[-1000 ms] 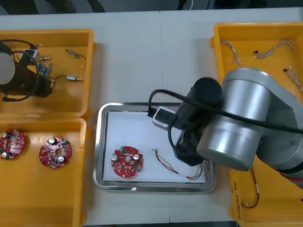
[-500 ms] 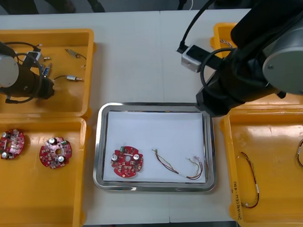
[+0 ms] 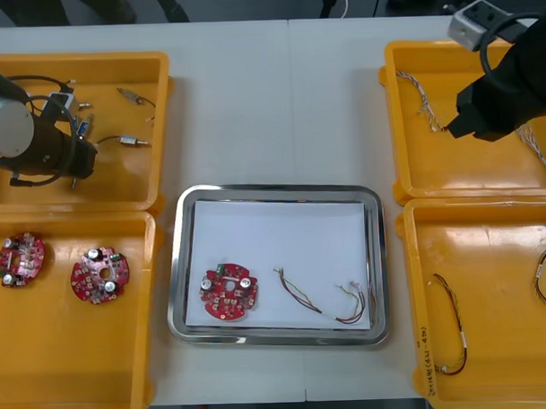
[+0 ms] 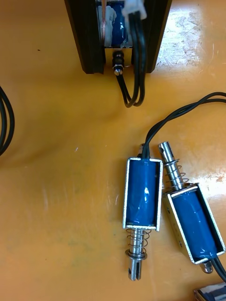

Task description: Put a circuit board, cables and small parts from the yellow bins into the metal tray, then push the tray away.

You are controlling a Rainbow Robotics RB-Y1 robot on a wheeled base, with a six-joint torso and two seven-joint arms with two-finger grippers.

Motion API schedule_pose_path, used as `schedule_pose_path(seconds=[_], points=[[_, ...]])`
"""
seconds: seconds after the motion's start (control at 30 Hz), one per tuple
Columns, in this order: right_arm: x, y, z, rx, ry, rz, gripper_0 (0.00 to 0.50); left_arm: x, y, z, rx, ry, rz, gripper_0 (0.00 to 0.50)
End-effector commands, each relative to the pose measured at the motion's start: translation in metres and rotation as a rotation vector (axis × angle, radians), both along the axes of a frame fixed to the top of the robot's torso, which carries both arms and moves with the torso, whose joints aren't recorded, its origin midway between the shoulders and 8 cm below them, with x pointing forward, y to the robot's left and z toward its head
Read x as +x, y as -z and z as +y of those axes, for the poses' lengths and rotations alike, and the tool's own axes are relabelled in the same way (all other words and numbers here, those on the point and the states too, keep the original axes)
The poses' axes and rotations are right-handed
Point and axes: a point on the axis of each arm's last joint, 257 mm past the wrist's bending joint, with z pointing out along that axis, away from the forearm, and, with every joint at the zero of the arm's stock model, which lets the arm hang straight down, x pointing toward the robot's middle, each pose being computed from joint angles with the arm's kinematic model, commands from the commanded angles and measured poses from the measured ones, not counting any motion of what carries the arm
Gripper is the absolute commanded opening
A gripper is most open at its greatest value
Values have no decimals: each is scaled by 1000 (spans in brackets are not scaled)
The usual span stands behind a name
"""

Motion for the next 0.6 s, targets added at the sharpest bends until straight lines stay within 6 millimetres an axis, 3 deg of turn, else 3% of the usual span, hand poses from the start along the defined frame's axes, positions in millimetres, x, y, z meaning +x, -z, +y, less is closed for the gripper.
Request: schedule_pose_path(seconds=[0.03,0.27,0.6], points=[[16,-42,-42,77,165,-55,500,14,-19,-20,68,135,-34,0],[27,-46,-91,83,305,-55,500,6,-28,-15,42,113,5,0],[32,-44,-141,110,482,-43,500,-11,-56,-13,2,88,49,0]])
